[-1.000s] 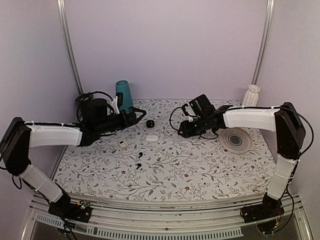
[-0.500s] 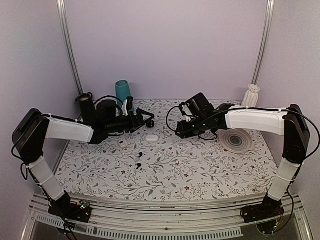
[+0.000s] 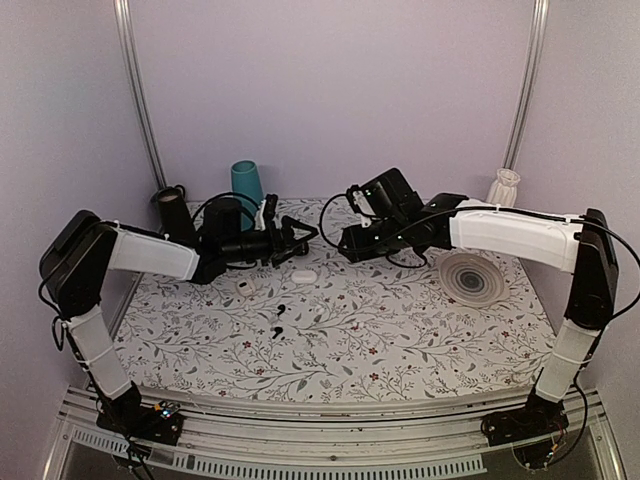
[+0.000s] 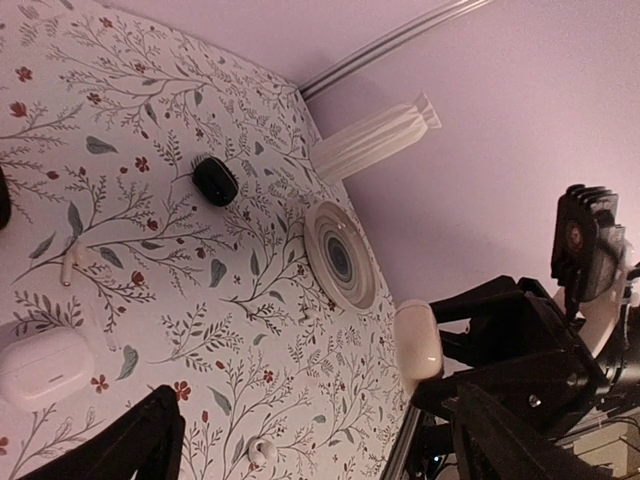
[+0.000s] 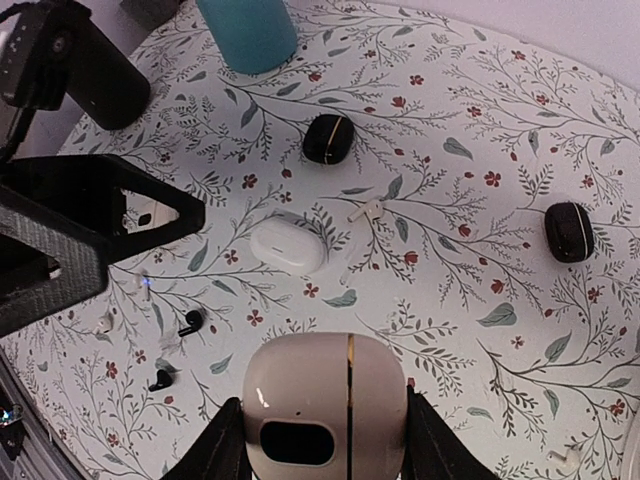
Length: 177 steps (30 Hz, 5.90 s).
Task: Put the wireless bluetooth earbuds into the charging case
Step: Pass from the right arm to the left, then open the charging case.
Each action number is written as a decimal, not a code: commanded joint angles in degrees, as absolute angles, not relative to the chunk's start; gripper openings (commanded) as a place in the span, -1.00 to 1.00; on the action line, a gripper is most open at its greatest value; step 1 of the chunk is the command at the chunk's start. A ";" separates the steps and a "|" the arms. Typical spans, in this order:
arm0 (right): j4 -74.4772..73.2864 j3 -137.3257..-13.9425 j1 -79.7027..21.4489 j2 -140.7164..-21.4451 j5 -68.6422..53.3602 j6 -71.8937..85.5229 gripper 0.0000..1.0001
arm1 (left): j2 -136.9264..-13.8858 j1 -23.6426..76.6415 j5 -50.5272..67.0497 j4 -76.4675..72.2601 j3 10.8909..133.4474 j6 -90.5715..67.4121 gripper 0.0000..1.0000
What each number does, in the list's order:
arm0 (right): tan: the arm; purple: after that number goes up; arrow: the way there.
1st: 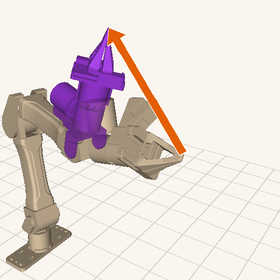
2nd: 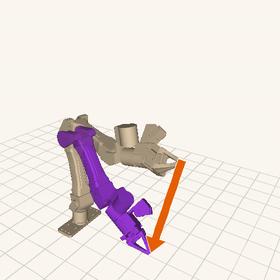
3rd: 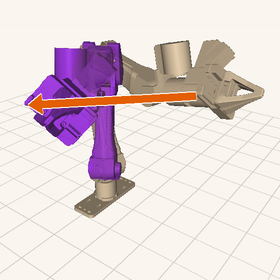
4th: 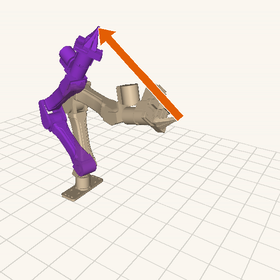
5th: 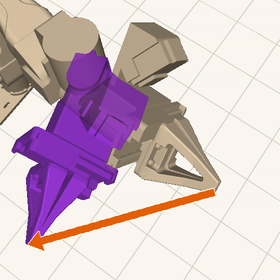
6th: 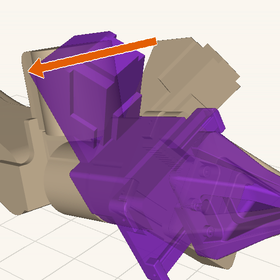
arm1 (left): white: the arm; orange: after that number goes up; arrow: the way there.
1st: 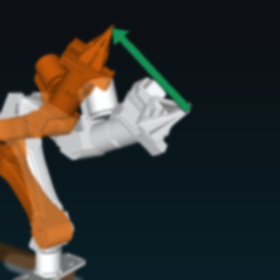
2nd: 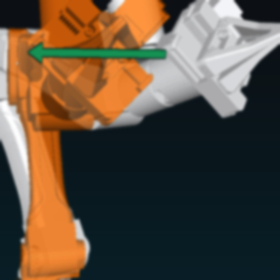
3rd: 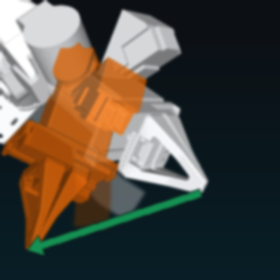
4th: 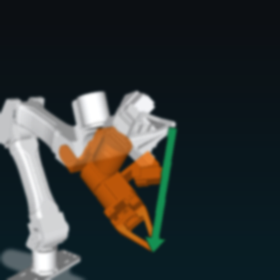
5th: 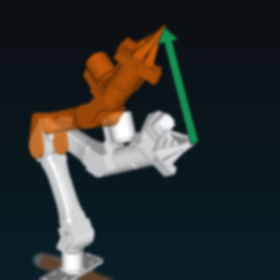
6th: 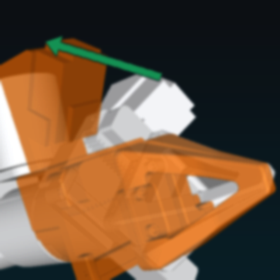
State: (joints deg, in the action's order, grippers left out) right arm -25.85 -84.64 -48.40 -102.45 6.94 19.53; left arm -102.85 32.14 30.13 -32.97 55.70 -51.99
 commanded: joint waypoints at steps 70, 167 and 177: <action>-2.98 -74.09 -51.79 -89.78 -0.11 -4.15 -0.76 | -92.81 36.86 40.17 -33.13 57.93 -51.45 0.12; 7.92 -71.17 -43.88 -80.74 -26.82 25.31 0.98 | -90.57 34.89 40.99 -57.64 54.95 -47.80 -1.00; 11.85 -72.68 -43.69 -83.77 -30.43 30.16 0.93 | -87.61 34.83 42.99 -61.66 53.00 -44.96 -1.00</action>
State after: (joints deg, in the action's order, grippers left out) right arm 8.36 -71.20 -44.03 -82.63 -27.97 27.27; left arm -90.70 35.44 41.80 -57.58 54.24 -47.00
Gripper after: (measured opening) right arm 0.982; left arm 0.224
